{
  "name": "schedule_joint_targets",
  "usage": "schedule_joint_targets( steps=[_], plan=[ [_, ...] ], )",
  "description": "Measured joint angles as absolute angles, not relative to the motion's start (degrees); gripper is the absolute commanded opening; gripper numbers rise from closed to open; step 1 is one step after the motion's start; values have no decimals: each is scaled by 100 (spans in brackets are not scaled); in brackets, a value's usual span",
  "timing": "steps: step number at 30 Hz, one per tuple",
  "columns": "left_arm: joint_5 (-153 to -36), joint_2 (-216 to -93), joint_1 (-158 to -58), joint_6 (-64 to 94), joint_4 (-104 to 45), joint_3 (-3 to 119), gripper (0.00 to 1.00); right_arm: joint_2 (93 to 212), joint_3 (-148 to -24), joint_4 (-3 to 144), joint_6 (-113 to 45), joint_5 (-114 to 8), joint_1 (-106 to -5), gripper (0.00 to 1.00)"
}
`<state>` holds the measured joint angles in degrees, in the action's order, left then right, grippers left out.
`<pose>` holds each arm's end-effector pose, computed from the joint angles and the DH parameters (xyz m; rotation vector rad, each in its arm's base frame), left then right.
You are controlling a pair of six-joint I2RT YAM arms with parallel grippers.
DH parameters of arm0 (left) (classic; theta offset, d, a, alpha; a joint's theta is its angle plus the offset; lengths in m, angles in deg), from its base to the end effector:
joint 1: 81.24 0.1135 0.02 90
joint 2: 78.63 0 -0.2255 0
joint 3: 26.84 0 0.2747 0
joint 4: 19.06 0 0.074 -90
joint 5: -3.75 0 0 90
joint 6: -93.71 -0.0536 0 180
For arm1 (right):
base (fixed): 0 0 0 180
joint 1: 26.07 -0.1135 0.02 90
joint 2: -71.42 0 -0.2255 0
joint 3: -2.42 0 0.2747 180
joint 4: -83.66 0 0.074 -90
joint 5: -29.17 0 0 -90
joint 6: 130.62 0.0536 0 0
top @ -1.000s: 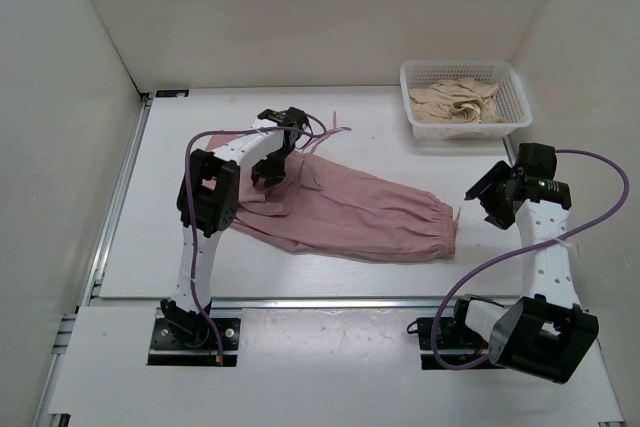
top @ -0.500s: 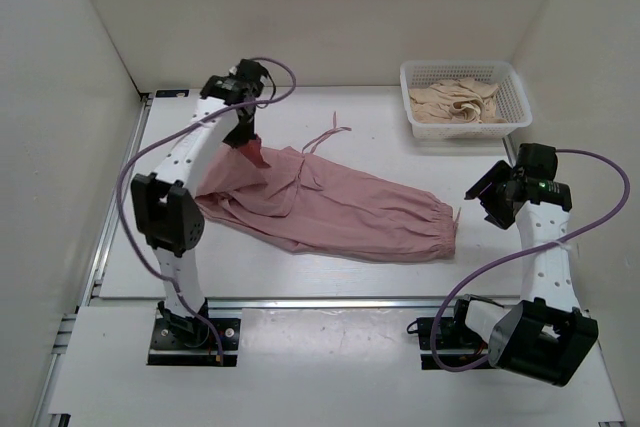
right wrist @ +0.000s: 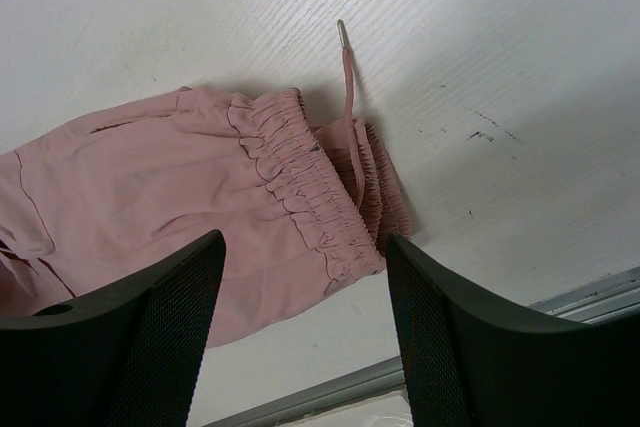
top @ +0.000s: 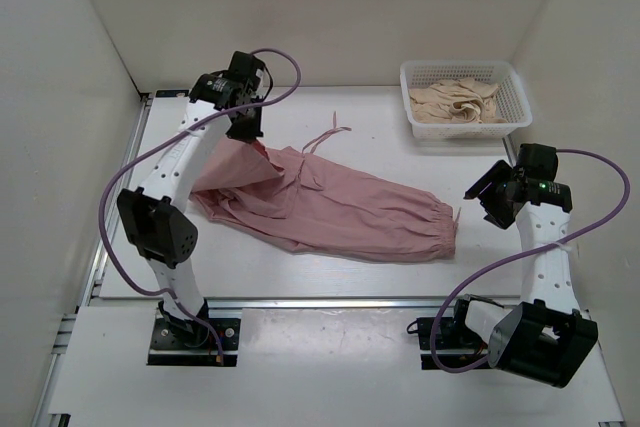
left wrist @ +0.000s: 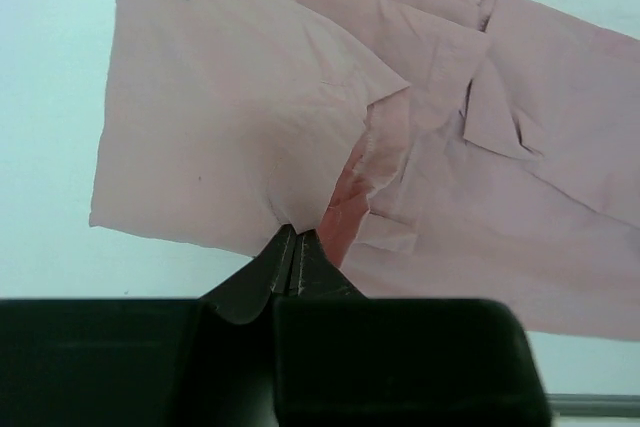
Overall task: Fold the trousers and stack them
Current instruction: Fold the trousers
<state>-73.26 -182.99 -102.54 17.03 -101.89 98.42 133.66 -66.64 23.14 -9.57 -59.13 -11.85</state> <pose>0.3696 -0.1312 0.3186 0.1074 2.6062 0.0895 0.2556 -0.0631 0.2428 0.9565 2.3256 0.1575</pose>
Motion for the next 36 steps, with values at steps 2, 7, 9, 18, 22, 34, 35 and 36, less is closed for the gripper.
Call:
schedule_joint_targets(
  steps=[2,7,9,18,22,34,35,36],
  plan=[
    [-7466,-18299,-10289,1681,-10191,9842,10,13366,-6664,2314,-957,-5913,-1185,71],
    [-7833,-18266,-10444,1662,-10132,9754,10,13366,-6664,2314,-957,-5911,-1185,71],
    [-7936,-18170,-10568,1662,-10075,9501,10,13366,-6664,2314,-957,-5911,-1183,71],
    [-8366,-18277,-11504,1679,-10421,8170,100,13366,-6664,2314,-957,-5911,-1185,71],
    [-8133,-18613,-11432,1942,-10611,9151,37,13366,-6664,2314,-957,-5911,-1183,71],
    [-6655,-20843,-10894,2934,-10366,11308,88,13327,-6664,2316,-957,-5911,-1183,71],
    [-6614,-21066,-10870,2997,-10342,11319,87,13327,-6664,2316,-957,-5911,-1183,71],
    [-6561,-21276,-10835,3065,-10331,11321,84,13327,-6664,2316,-957,-5911,-1183,71]
  ],
)
